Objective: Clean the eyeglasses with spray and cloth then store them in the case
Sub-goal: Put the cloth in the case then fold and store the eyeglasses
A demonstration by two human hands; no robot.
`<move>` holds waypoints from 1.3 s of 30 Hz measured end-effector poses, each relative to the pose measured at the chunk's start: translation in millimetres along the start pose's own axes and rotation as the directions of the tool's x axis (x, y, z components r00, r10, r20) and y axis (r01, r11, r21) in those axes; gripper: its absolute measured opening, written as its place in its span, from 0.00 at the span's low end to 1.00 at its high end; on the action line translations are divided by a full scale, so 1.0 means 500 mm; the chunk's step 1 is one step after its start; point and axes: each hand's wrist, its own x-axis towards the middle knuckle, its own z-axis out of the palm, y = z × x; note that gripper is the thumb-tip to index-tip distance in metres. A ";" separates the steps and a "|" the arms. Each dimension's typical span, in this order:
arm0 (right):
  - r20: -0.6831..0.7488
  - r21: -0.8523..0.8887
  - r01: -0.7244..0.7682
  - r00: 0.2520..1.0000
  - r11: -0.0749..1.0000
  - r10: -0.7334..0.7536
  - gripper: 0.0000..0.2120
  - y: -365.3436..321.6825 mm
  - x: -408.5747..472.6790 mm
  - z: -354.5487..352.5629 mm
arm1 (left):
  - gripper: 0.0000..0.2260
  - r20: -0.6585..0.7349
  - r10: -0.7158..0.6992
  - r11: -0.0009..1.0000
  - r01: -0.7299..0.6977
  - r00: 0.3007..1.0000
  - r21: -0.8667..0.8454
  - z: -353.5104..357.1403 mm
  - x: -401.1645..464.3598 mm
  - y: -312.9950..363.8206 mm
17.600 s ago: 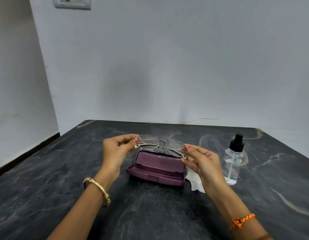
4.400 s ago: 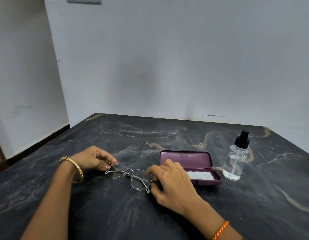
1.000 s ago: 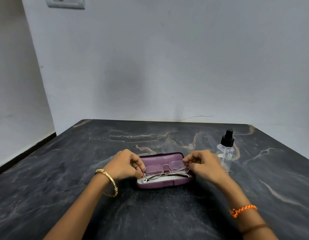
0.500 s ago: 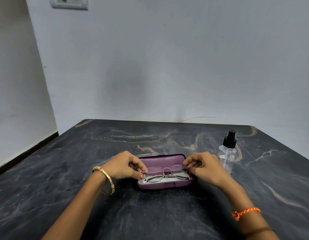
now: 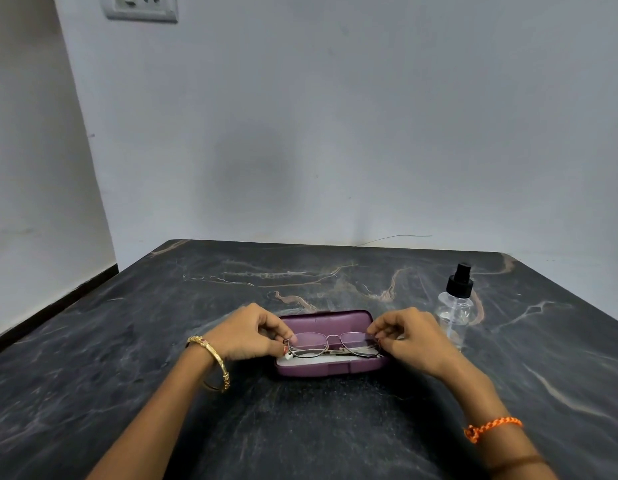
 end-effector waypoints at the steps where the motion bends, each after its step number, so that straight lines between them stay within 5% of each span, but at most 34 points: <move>1: 0.005 0.003 0.000 1.000 1.000 0.000 0.12 0.000 0.000 0.000 | 0.07 -0.003 -0.004 1.000 0.004 1.000 0.001 0.000 0.001 -0.001; 12: 0.035 0.018 0.004 0.999 1.000 -0.004 0.12 0.005 0.002 0.003 | 0.04 0.027 -0.011 1.000 0.011 1.000 0.000 -0.003 0.002 -0.006; 17: 0.024 0.113 -0.015 1.000 0.993 0.012 0.10 0.008 0.001 0.003 | 0.14 0.073 0.025 0.999 -0.023 0.997 -0.028 -0.004 0.000 -0.006; 26: -0.063 0.104 0.033 0.998 0.994 -0.027 0.01 0.001 0.002 0.022 | 0.14 0.063 0.053 0.998 -0.054 0.997 0.015 -0.004 0.001 -0.007; 34: 0.039 0.137 -0.034 0.999 0.990 0.029 0.39 -0.001 0.000 0.033 | 0.16 0.072 0.062 0.998 -0.064 0.996 0.023 -0.004 0.005 -0.019; 39: 0.080 0.199 0.019 0.996 0.980 -0.035 0.27 -0.010 -0.005 0.030 | 0.17 0.073 0.067 0.998 -0.068 0.995 0.014 -0.006 0.007 -0.024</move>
